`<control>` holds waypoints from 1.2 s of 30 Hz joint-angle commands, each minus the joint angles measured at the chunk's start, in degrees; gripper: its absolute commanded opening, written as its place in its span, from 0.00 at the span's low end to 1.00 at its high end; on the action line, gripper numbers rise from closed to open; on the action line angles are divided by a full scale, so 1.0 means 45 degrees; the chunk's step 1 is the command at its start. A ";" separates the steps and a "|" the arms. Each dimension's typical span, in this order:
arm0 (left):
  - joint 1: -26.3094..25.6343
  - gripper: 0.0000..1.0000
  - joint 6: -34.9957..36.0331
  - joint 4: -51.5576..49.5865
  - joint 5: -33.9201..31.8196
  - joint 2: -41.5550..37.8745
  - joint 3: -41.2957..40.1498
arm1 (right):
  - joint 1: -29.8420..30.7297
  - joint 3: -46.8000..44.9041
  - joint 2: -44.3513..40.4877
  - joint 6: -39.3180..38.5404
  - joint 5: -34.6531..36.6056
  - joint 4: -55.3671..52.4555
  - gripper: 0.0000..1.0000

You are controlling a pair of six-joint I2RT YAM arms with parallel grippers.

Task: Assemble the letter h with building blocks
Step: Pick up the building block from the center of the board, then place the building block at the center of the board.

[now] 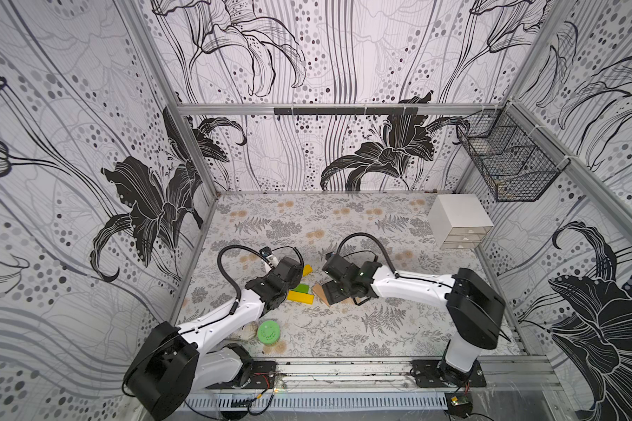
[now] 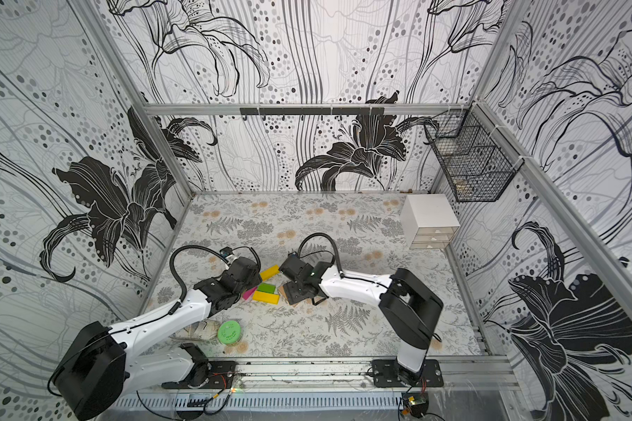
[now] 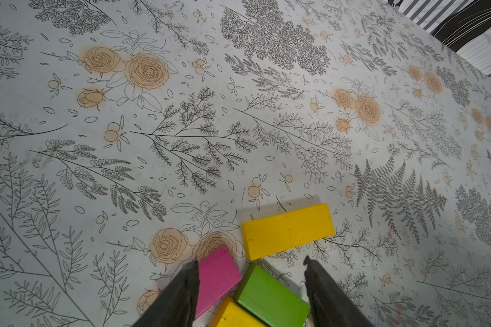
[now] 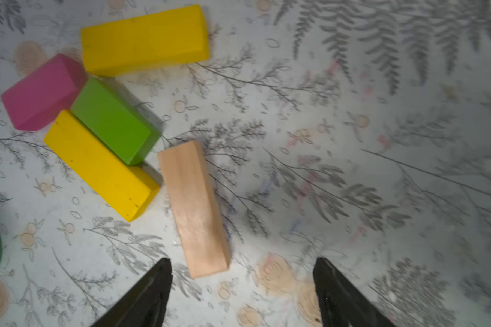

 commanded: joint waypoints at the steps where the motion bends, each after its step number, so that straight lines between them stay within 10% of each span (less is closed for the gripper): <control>1: -0.0019 0.62 -0.0462 0.0633 -0.0389 -0.0222 -0.0166 | 0.0256 0.0888 0.0995 -0.0450 -0.0451 -0.0275 0.81; 16: -0.0034 0.63 -0.0720 0.0418 -0.0870 -0.1447 -0.0828 | 0.0274 0.1671 0.2533 -0.0402 0.0133 -0.1148 0.54; 26: -0.0022 0.62 -0.0879 0.0605 -0.0330 -0.0810 -0.0865 | -0.0563 0.2186 0.2821 0.0001 0.1356 -0.1753 0.13; 36: -0.0018 0.61 -0.1419 0.1188 0.0031 -0.0722 -0.1447 | -0.2292 0.5014 0.3948 0.0916 0.2095 -0.3276 0.09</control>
